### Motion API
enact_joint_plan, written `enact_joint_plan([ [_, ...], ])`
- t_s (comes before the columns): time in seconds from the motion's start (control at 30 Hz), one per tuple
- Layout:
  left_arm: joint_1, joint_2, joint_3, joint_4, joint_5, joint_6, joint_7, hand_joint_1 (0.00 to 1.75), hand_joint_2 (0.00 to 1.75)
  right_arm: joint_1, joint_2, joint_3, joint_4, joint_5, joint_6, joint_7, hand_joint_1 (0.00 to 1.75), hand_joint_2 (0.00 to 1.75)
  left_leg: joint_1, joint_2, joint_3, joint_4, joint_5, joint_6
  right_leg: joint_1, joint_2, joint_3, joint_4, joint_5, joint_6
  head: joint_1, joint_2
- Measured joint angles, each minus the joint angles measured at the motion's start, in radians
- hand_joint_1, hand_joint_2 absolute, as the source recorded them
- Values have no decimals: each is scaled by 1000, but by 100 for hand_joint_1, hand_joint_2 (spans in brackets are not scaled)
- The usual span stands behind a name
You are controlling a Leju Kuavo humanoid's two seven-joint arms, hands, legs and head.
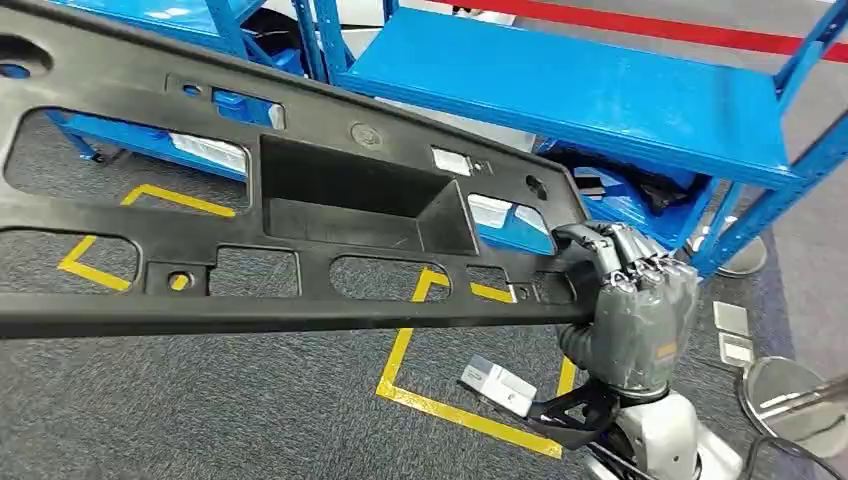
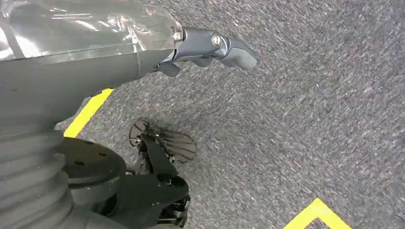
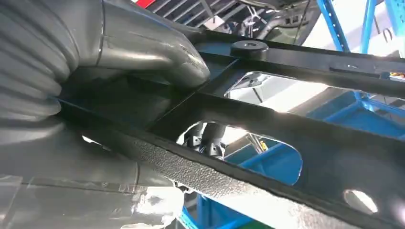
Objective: Take the parts from the cabinet and place them on the table.
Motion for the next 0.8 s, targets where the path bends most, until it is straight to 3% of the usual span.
enact_joint_plan([
  [0.1, 2, 0, 0, 0, 0, 0, 1, 0, 175, -2, 0, 0, 3, 0, 0, -1, 175, 175, 5, -9, -1, -8, 6, -16, 6, -10, -2, 5, 2, -12, -4, 0],
  [0.13, 1, 0, 0, 0, 0, 0, 3, 0, 175, -5, 0, 0, 4, 0, -1, -4, 175, 175, 6, -10, -1, -1, -2, -22, -4, -19, 2, -6, 8, -22, -3, 0],
  [0.17, 0, 0, 0, 0, 1, 0, 3, 0, 175, -7, 1, 0, 5, 0, -2, -7, 175, 175, 2, 14, -9, 26, -22, -30, -3, -24, 4, -7, 8, -25, -8, 0],
  [0.2, -1, 0, 0, 0, 1, 0, 3, 0, 175, -10, 1, 0, 6, 0, -3, -8, 175, 175, 5, 26, -35, 82, -56, -36, -3, -30, 4, -7, 7, -29, -20, 0],
  [0.27, -1, 0, 0, 0, 1, 0, 3, 0, 175, -12, 1, 0, 10, 0, -5, -10, 175, 175, 11, 38, -106, 230, -120, -45, 0, -44, 5, -6, 6, -33, -21, 0],
  [0.3, 0, 0, 0, 0, 2, 0, 3, 0, 175, -14, 1, 0, 12, 0, -5, -11, 175, 175, 12, 41, -137, 289, -135, -47, 1, -50, 4, -5, 5, -34, -22, 0],
  [0.33, 1, 0, 0, 0, 3, 0, 3, 0, 175, -15, 1, 1, 14, 0, -5, -13, 175, 175, 13, 43, -141, 294, -123, -46, 1, -56, 5, -5, 4, -33, -22, 0],
  [0.37, 1, 0, 0, 0, 3, 0, 3, 0, 175, -17, 1, 2, 16, 0, -5, -13, 175, 175, 13, 44, -123, 255, -92, -44, 1, -61, 7, -5, 3, -33, -23, 0],
  [0.43, 1, 0, 0, 0, 4, 0, 3, 0, 175, -22, 1, 3, 18, 0, -6, -14, 175, 175, 11, 50, -39, 84, -3, -33, 2, -70, 14, -5, -2, -29, -23, 0],
  [0.47, 0, 0, 0, 0, 4, 0, 3, 0, 175, -25, 1, 4, 18, 0, -6, -14, 175, 175, 8, 67, -5, 2, 12, -25, 2, -74, 18, -6, -4, -25, -24, 0],
  [0.5, 0, 0, 0, 0, 5, 0, 3, 0, 175, -27, 1, 4, 18, 0, -6, -14, 175, 175, 0, 78, 0, -8, 6, -22, 8, -78, 16, -4, -7, -21, -22, 0],
  [0.6, 4, 0, 2, 0, 12, 0, 2, 0, 175, -34, 2, 9, 23, 0, -7, -14, 175, 175, -6, 60, -6, -9, 9, -12, 4, -87, 19, -13, -3, -6, -22, 0],
  [0.63, 4, 0, 5, 0, 13, 1, 1, 0, 175, -34, 2, 10, 24, 0, -7, -14, 175, 175, 0, 57, 1, -26, 16, -3, 6, -88, 22, -14, -6, 0, -22, 0],
  [0.67, 4, 0, 5, 0, 13, 1, 0, 0, 175, -35, 2, 11, 26, 0, -7, -14, 175, 175, 5, 56, 7, -34, 22, 2, 0, -69, 21, 2, -22, 2, -21, 0],
  [0.73, 3, 0, 6, 0, 13, 1, -2, 0, 175, -38, 2, 14, 26, 0, -7, -15, 175, 175, 6, 50, 8, -37, 24, 11, 1, -41, -35, 118, -93, 3, -15, 0],
  [0.77, 3, 0, 6, 0, 13, 1, -2, 0, 175, -37, 2, 16, 26, 0, -7, -15, 175, 175, 5, 46, 8, -37, 22, 13, 1, -36, -78, 205, -129, 6, -11, 0],
  [0.8, 3, 0, 6, 0, 13, 1, -2, 0, 175, -36, 2, 17, 27, 0, -7, -15, 175, 175, 4, 41, 7, -35, 22, 14, 2, -34, -110, 267, -146, 8, -11, 0],
])
